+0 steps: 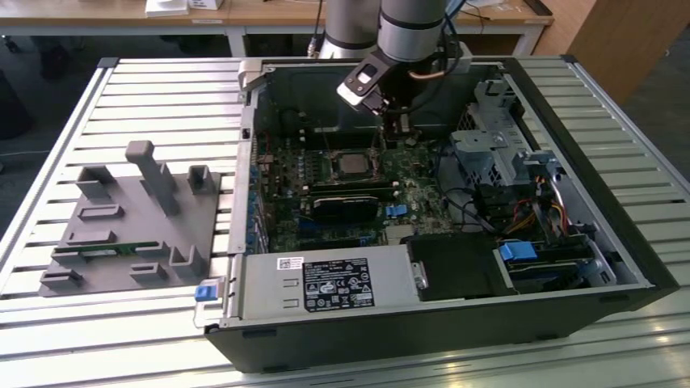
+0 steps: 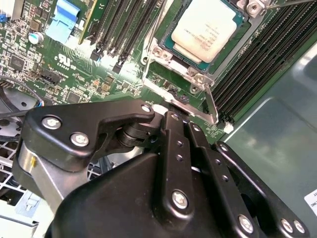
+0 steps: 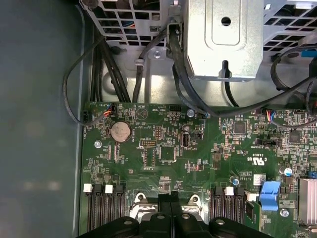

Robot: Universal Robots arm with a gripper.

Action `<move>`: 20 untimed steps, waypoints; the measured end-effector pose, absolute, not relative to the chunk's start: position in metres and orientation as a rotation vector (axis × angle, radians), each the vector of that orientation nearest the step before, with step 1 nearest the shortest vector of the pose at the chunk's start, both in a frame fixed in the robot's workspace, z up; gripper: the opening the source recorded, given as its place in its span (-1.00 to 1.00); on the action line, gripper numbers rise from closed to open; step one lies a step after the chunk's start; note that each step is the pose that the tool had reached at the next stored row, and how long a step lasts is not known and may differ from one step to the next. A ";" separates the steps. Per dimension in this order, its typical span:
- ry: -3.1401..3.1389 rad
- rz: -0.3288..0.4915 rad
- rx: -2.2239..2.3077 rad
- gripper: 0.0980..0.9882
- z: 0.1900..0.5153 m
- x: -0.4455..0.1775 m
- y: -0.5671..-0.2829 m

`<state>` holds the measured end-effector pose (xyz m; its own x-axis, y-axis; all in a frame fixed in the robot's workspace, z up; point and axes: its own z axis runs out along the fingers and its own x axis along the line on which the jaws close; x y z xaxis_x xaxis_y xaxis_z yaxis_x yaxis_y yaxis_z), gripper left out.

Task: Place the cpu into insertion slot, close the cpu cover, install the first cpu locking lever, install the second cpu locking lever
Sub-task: 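Close the cpu cover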

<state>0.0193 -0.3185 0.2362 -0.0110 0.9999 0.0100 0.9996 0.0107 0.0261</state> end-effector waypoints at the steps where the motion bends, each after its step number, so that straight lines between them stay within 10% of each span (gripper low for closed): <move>1: 2.225 0.040 2.201 -0.98 0.236 0.019 -0.318; 20: 2.225 0.040 2.201 -0.98 0.235 0.009 -0.318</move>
<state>0.0092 -0.3185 0.2353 -0.0111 0.9999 0.0099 0.9996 0.0108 0.0260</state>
